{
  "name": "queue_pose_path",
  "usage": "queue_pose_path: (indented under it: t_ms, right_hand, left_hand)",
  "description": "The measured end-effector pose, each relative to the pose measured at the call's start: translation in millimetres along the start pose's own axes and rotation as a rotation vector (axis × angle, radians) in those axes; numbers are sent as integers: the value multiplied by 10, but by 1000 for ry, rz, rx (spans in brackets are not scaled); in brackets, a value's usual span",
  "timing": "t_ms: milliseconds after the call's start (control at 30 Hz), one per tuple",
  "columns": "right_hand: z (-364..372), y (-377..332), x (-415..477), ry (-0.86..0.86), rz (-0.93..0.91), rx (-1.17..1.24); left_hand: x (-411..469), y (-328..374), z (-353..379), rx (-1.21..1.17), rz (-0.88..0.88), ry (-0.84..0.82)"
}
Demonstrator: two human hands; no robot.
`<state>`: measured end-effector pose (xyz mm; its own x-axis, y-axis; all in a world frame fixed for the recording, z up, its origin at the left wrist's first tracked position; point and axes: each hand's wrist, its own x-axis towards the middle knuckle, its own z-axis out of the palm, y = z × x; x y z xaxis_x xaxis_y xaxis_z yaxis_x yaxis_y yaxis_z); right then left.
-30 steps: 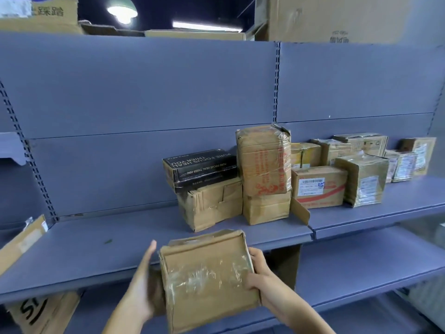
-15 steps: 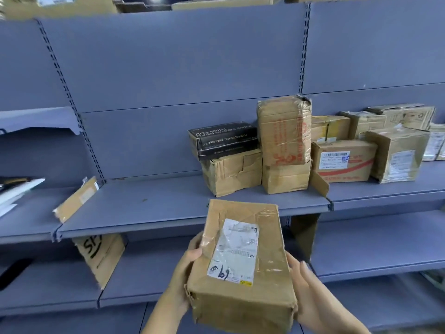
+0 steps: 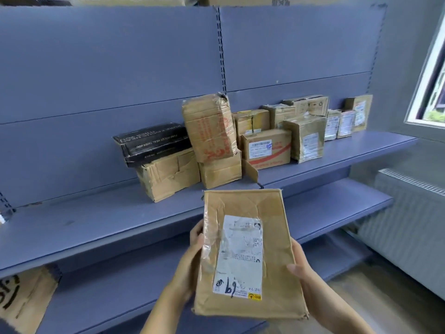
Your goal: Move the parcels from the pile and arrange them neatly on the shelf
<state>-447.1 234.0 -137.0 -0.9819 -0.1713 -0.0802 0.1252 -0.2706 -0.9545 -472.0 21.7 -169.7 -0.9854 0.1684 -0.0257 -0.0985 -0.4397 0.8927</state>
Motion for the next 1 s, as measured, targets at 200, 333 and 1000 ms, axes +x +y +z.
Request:
queue_pose_path:
  t_ms: [200, 333, 1000]
  right_hand:
    - [-741, -58, -241, 11, -55, 138]
    - [-1136, -138, -245, -12, -94, 124]
    - [-1666, 415, 143, 720, -80, 186]
  left_hand:
    - [613, -42, 434, 226, 14, -78]
    - [1069, 52, 569, 369, -71, -340]
    - [2263, -713, 1445, 37, -65, -70]
